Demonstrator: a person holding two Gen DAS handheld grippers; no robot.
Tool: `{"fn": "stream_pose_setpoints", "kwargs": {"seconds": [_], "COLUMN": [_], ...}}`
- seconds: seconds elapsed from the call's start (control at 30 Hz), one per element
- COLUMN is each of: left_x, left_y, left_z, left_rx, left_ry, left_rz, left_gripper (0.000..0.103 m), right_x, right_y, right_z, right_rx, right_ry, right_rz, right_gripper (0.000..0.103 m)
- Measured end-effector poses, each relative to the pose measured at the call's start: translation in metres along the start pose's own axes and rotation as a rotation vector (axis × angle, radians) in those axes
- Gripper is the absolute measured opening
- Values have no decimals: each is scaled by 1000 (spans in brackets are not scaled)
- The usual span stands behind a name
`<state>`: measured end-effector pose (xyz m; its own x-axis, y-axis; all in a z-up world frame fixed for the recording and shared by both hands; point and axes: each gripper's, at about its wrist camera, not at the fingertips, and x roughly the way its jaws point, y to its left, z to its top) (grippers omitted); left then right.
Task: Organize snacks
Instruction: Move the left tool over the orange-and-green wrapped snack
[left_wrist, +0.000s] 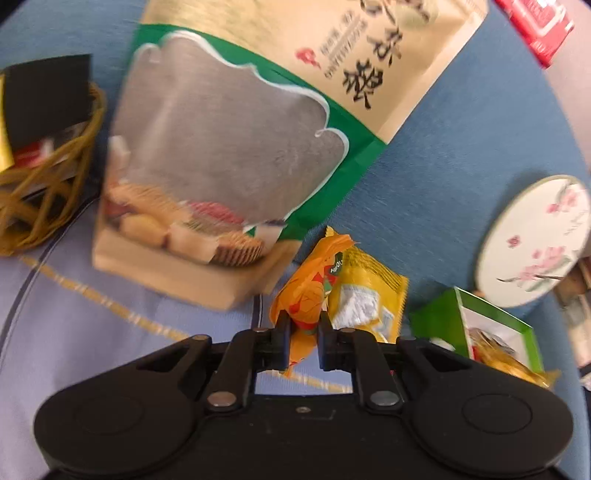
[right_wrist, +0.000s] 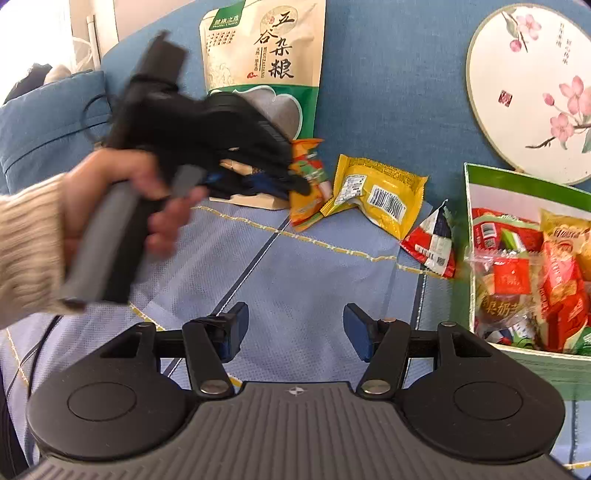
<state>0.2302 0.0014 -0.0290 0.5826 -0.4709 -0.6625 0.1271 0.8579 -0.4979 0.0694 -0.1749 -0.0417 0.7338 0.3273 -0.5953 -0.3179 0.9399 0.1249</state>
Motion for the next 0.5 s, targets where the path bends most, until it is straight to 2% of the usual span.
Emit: {"fn": "stream_pose_setpoints", "kwargs": {"seconds": [0.13,0.2,0.33,0.43,0.47,0.5], "left_x": [-42,-62,-100,-120,-126,-130], "left_y": [18,26,48,60,62,64], "left_z": [-20,-32,-62,-77,-81,-84], "left_rx": [-58,-48,-59,-27,-5,12], "left_ry": [26,31,53,40,28,20], "left_rz": [-63,-76,-73,-34,-19,-5], "left_gripper": [38,38,38,39,42,57], "right_x": [-7,-9,-11,-10,-9,-8], "right_y": [7,14,30,42,45,48], "right_z": [1,-1,-7,-10,-10,-10], "right_rx": [9,1,-26,-38,-41,-45], "right_ry": [-17,-17,-7,4,9,11], "right_rz": [17,31,62,79,85,89], "right_gripper": [95,96,97,97,97,97]}}
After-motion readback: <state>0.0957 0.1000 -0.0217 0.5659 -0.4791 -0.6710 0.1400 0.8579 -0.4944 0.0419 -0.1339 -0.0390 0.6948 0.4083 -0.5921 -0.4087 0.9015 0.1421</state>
